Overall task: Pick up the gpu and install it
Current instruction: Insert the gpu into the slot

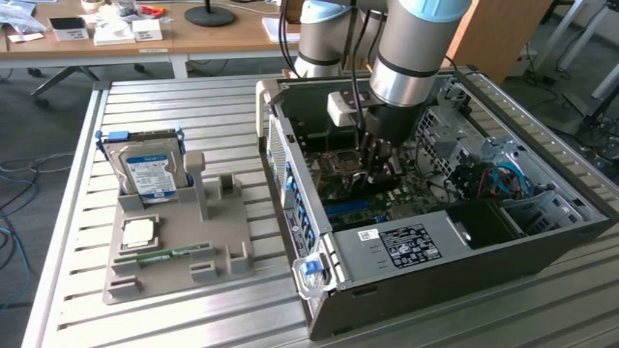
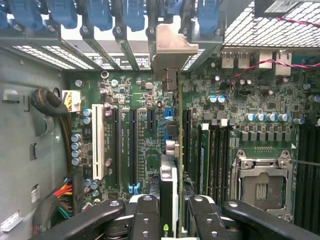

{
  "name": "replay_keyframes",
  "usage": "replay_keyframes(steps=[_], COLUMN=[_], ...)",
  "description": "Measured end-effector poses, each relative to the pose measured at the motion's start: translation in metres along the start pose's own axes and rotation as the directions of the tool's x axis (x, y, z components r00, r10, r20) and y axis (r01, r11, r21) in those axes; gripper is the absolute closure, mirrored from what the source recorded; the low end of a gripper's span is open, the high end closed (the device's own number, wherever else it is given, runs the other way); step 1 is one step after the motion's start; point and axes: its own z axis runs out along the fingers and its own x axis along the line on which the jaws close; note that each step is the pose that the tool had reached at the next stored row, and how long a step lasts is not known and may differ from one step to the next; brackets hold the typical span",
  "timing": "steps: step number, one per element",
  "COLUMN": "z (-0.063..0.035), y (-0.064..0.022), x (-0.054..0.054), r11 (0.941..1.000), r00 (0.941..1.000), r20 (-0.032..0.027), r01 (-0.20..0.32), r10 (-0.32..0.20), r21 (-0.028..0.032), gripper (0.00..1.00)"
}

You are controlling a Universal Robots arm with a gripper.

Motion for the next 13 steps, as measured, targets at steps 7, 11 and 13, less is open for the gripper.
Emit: replay_keyframes(steps=[7, 11, 13], z=[0.0053, 0.0054, 0.0055], y=[0.0007, 0.0011, 0.0012], x=[0.0002, 0.0015, 0.0015], r11=[1.0000, 1.0000, 1.0000], r00=[1.0000, 1.0000, 1.0000], r20=[-0.0001, -0.0001, 0.0000], r01=[0.000, 0.000, 0.000], r10=[0.000, 0.000, 0.000], r21=[0.0000, 0.0000, 0.0000], gripper=[0.73, 0.73, 0.73])
